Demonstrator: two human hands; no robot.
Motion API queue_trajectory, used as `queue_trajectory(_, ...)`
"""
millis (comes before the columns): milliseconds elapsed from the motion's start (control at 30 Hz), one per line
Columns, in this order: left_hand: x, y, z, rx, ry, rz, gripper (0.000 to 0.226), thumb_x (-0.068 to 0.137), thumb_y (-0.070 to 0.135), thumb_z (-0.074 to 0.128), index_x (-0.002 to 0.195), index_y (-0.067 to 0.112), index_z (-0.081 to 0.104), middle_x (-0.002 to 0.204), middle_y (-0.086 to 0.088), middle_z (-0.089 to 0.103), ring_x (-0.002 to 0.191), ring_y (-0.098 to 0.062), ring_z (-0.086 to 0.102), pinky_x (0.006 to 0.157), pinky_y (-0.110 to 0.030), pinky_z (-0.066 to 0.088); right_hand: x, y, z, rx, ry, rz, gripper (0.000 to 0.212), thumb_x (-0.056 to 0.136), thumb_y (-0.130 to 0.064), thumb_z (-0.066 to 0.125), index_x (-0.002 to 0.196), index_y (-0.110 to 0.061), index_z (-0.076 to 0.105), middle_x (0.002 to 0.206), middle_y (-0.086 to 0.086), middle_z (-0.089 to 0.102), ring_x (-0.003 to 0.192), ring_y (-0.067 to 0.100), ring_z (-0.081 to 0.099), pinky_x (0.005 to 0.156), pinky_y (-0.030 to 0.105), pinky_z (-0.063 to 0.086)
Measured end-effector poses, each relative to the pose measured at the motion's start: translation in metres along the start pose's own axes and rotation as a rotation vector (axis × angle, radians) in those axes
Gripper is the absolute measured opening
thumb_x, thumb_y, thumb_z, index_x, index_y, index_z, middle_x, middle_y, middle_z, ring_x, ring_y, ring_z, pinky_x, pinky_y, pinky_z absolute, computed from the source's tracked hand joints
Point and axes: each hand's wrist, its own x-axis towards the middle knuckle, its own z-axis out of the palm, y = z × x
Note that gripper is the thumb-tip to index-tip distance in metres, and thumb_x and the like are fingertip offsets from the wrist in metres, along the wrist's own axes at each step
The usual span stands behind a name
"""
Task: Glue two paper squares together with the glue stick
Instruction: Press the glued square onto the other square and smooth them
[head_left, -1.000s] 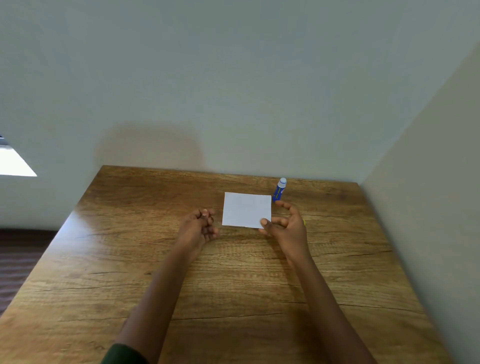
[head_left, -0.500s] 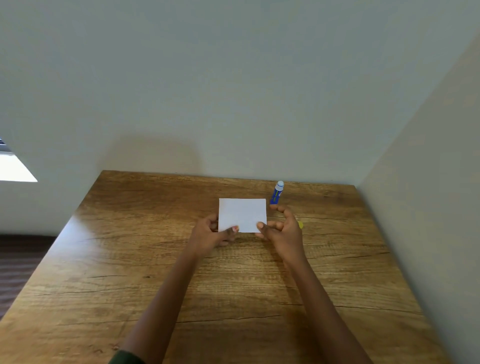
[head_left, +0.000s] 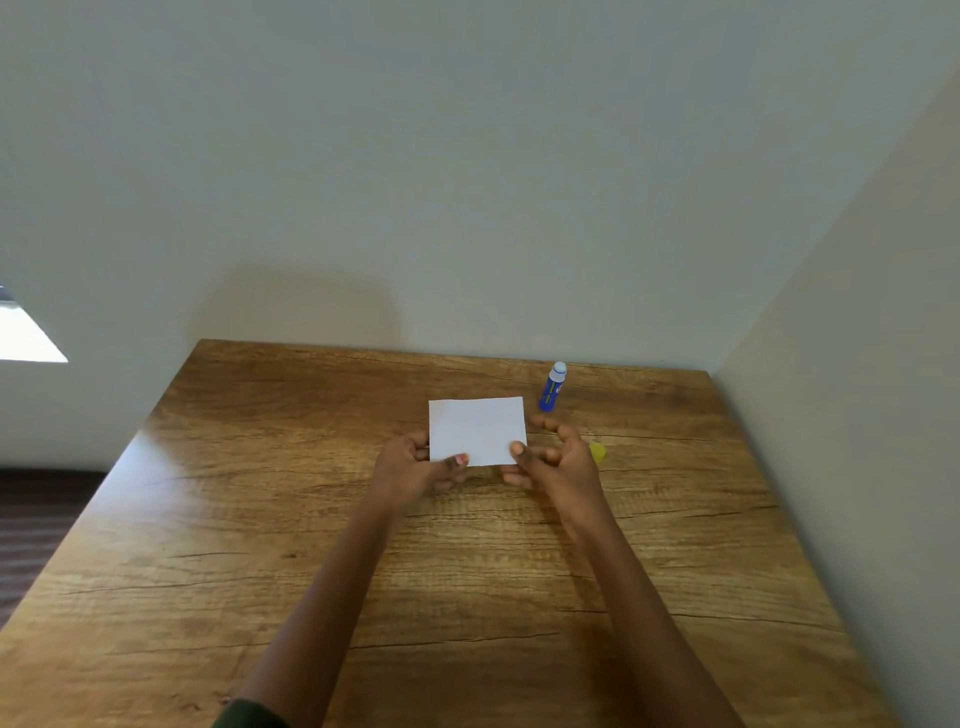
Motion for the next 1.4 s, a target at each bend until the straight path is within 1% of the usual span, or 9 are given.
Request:
queue_trajectory(133,0.001,0.000,0.000,0.001,-0.005,-0.016,0.035,0.073,0.007,0.076,0.103,0.010,0.061,0.090,-0.008,0.072,0.065,-0.011,0.071,0.058,-0.019,0.056,0.000,-0.003,0.000,0.037,-0.024,0.041,0.053,0.080,-0.016,0.072,0.126,-0.012,0.047,0.098,0.017,0.071,0.083,0.025,0.073,0.070,0.037,0.061)
queue_trajectory(333,-0.001,0.000,0.000,0.032,-0.016,-0.005,0.034,0.073,0.008,0.076,0.104,0.010,0.061,0.091,-0.009,0.072,0.065,-0.009,0.070,0.056,-0.017,0.054,-0.001,0.003,0.008,-0.037,0.004,0.014,0.066,0.068,-0.001,0.081,0.122,-0.019,0.047,0.097,0.015,0.071,0.086,0.022,0.072,0.067,0.035,0.060)
queue_trajectory(467,0.001,0.002,-0.003,0.024,-0.077,-0.019,0.038,0.075,0.015,0.075,0.109,0.012,0.060,0.098,-0.009,0.072,0.076,-0.013,0.072,0.061,-0.019,0.054,-0.001,0.005,0.009,-0.084,0.023,-0.010,0.068,0.067,-0.004,0.082,0.122,-0.021,0.047,0.095,0.014,0.072,0.083,0.021,0.073,0.068,0.038,0.061)
queue_trajectory(633,-0.001,0.005,-0.002,0.040,-0.125,-0.015,0.025,0.078,0.024,0.071,0.099,0.027,0.057,0.099,-0.007,0.071,0.086,-0.020,0.071,0.077,-0.029,0.056,-0.001,0.004,0.011,-0.132,0.028,-0.045,0.070,0.066,-0.008,0.083,0.124,-0.022,0.046,0.093,0.011,0.072,0.082,0.020,0.073,0.070,0.042,0.061)
queue_trajectory(767,-0.003,0.006,-0.002,0.026,-0.125,-0.042,0.056,0.067,0.036,0.074,0.115,0.016,0.053,0.106,-0.007,0.069,0.086,-0.021,0.072,0.078,-0.031,0.055,-0.003,0.002,0.013,-0.163,0.029,-0.067,0.067,0.067,-0.006,0.082,0.121,-0.024,0.046,0.088,0.005,0.072,0.080,0.017,0.072,0.067,0.039,0.061)
queue_trajectory(933,0.001,-0.001,-0.002,0.078,-0.026,-0.073,0.059,0.068,0.014,0.080,0.118,0.014,0.049,0.112,-0.006,0.063,0.095,-0.025,0.068,0.082,-0.039,0.057,-0.004,0.003,0.012,-0.155,0.018,-0.063,0.066,0.067,-0.006,0.082,0.117,-0.028,0.046,0.089,0.008,0.073,0.081,0.017,0.072,0.067,0.039,0.061)
queue_trajectory(1033,0.001,-0.001,-0.001,0.065,-0.047,-0.073,0.061,0.070,0.009,0.078,0.123,0.005,0.050,0.110,-0.010,0.066,0.084,-0.021,0.072,0.072,-0.029,0.059,-0.004,0.001,0.009,-0.120,-0.010,-0.041,0.065,0.068,-0.004,0.081,0.120,-0.025,0.046,0.090,0.008,0.073,0.081,0.017,0.073,0.066,0.036,0.061)
queue_trajectory(1200,0.000,0.001,0.000,0.047,-0.044,-0.063,0.053,0.071,0.006,0.077,0.117,0.006,0.052,0.095,-0.002,0.068,0.078,-0.017,0.072,0.066,-0.023,0.058,-0.002,0.000,0.004,-0.045,-0.066,0.029,0.049,0.079,-0.003,0.071,0.122,-0.011,0.048,0.098,0.012,0.073,0.086,0.021,0.072,0.066,0.031,0.060)
queue_trajectory(1400,-0.001,0.001,0.000,0.094,-0.059,-0.051,0.051,0.071,0.007,0.077,0.116,0.010,0.053,0.097,0.000,0.067,0.079,-0.014,0.071,0.068,-0.024,0.058,0.004,0.000,-0.005,-0.079,-0.070,0.065,0.029,0.087,-0.010,0.064,0.115,-0.003,0.060,0.097,0.012,0.073,0.089,0.022,0.071,0.069,0.032,0.060)
